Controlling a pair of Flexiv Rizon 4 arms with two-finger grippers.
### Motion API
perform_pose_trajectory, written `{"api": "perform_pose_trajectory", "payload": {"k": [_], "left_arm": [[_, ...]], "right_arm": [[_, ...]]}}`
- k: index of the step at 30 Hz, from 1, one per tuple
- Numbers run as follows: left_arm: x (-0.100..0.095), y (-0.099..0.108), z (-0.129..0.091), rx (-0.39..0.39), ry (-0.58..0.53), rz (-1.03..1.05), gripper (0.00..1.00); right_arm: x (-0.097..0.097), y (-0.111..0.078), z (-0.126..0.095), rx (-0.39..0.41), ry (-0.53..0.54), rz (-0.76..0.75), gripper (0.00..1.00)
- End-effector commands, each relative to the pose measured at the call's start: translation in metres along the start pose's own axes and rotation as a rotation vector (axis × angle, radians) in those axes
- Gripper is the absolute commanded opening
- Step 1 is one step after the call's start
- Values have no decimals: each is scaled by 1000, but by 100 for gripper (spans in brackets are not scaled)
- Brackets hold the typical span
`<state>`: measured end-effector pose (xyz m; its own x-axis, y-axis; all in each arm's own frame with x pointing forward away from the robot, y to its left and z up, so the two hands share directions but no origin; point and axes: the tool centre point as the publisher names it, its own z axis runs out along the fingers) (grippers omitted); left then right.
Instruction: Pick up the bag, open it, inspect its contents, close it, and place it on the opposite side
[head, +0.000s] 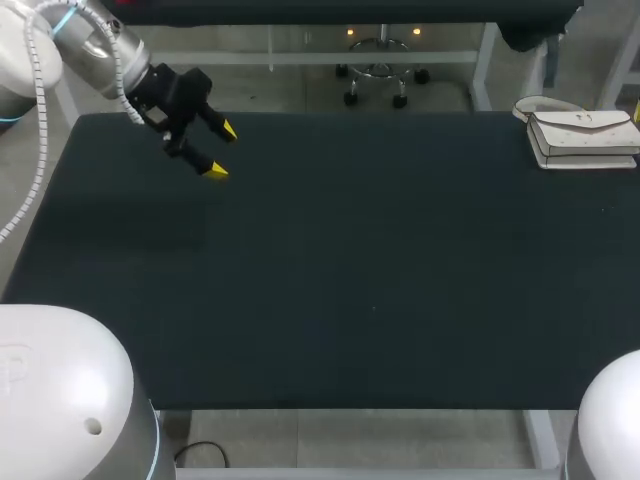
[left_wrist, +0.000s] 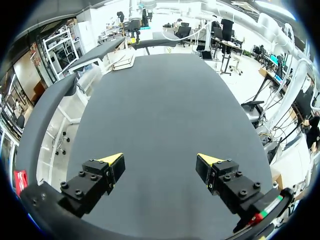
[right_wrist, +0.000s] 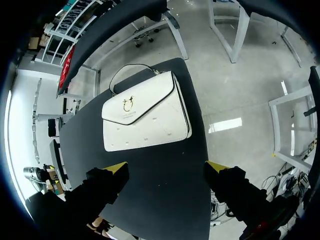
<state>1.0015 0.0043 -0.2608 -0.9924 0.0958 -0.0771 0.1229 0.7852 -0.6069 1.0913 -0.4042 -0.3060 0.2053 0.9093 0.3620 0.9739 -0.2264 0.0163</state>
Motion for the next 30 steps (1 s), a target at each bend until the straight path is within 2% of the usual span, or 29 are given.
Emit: {"api": "perform_pose_trajectory", "payload": {"k": [1, 14, 23, 30], "left_arm": [[0, 0, 1, 1, 0, 1, 100], [0, 0, 1, 1, 0, 1, 100], [0, 0, 1, 1, 0, 1, 100], [0, 0, 1, 1, 0, 1, 100]], "right_arm": [[-10, 16, 9, 128, 45, 1, 100], [-24, 37, 27, 177, 96, 20, 100], [-26, 49, 49, 227, 123, 26, 100], [-28, 59, 55, 237, 136, 31, 100]]}}
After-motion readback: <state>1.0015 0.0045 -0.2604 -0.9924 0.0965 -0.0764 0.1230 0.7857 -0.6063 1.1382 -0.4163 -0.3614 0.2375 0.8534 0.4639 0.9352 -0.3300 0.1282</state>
